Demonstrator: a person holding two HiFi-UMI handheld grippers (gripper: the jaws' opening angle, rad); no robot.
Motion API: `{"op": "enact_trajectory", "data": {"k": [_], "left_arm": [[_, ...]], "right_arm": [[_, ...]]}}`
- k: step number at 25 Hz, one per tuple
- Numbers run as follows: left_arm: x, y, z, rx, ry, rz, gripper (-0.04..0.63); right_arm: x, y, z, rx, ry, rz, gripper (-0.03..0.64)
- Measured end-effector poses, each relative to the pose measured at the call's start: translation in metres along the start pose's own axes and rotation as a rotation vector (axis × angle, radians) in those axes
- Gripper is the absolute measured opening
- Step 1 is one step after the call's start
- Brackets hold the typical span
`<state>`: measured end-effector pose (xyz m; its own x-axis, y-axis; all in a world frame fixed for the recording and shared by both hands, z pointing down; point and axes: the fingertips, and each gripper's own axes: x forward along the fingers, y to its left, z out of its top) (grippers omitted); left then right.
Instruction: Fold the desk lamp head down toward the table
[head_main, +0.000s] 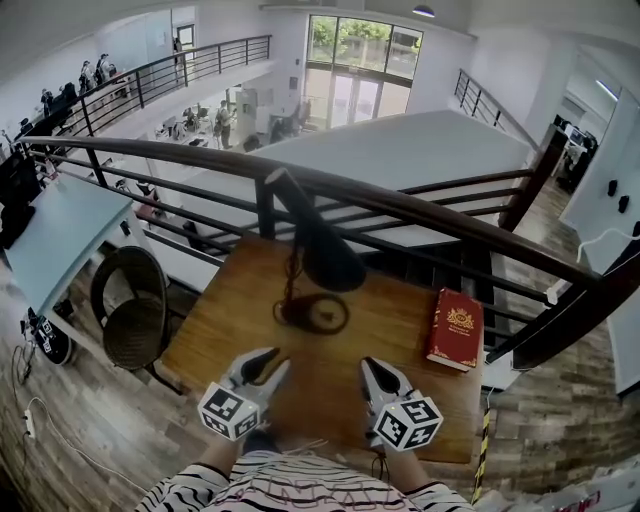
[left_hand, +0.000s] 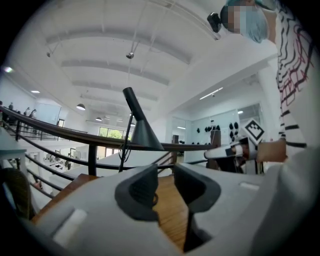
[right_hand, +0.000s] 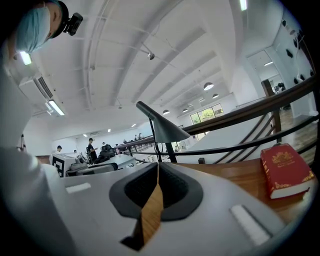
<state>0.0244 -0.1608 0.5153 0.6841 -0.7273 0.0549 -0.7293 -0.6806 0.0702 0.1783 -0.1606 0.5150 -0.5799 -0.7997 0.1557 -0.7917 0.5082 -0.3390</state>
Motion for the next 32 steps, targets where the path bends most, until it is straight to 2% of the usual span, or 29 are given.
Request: {"op": "enact_trajectory", "data": {"k": [6,11,21,32], "left_arm": [[-0.012,-0.008,-0.009,-0.018,0.011,0.013,0.071],[-0.017,-0.01,-0.015,-0.025,0.016,0.015,0.003],[-0.042,0.002,-0.03,-0.053,0.039,0.076,0.002],[-0.053,-0.001,-0.03,-0.037,0.032,0.102,0.002]], "right_arm": [[-0.014,0.001,-0.007,-0.004,0.014,0.008,0.0],[-0.021,-0.003,-0.016,0.005,0.033,0.001,0.0],[-0.026,-0.004,-0.035,0.023,0.075,-0.014,0.0],[-0.024,0.002,-0.038,-0.005,0.089,-0.018,0.0]]}}
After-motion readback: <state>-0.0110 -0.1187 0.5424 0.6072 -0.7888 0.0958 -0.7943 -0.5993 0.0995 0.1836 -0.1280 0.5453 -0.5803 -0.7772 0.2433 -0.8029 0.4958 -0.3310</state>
